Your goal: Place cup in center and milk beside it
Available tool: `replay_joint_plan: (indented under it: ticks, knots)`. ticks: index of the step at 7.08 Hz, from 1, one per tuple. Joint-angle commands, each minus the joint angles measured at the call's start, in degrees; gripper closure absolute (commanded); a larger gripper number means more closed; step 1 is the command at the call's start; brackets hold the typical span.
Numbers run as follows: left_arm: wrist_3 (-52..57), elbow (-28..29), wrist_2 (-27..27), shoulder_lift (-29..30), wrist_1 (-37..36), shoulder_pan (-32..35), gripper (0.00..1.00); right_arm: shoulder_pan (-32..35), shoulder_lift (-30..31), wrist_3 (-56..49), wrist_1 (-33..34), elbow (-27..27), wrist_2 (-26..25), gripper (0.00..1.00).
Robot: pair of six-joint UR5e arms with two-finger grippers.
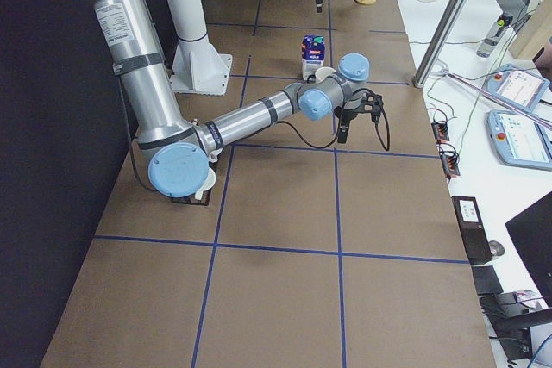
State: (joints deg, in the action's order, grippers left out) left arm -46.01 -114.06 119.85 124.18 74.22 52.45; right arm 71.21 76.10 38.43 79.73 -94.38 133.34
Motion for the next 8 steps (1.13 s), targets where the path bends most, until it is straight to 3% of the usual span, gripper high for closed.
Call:
replay_joint_plan:
  ticks: [1, 3, 4, 5, 8]
  knots:
    - [30.13, -0.48, 8.60, -15.13, -0.57, 16.02, 0.00, 13.54, 4.49, -22.93, 5.82, 3.39, 4.45, 0.00]
    - [51.88, 8.80, 12.67, -20.27, -0.13, 28.88, 0.00, 22.53, 4.32, -46.42, 20.66, 4.37, 2.99, 0.00]
    - [62.87, 18.25, 12.95, -20.29, 0.13, 34.33, 0.00, 26.23, 4.67, -52.78, 24.99, 4.99, 2.98, 0.00]
    - [64.98, 23.13, 13.99, -20.55, 0.57, 36.04, 0.00, 28.09, 4.67, -56.07, 27.21, 5.34, 2.89, 0.00]
    - [60.01, 21.07, 14.35, -24.06, -0.48, 36.41, 0.00, 24.18, 4.14, -55.23, 27.14, 4.91, 0.27, 0.00]
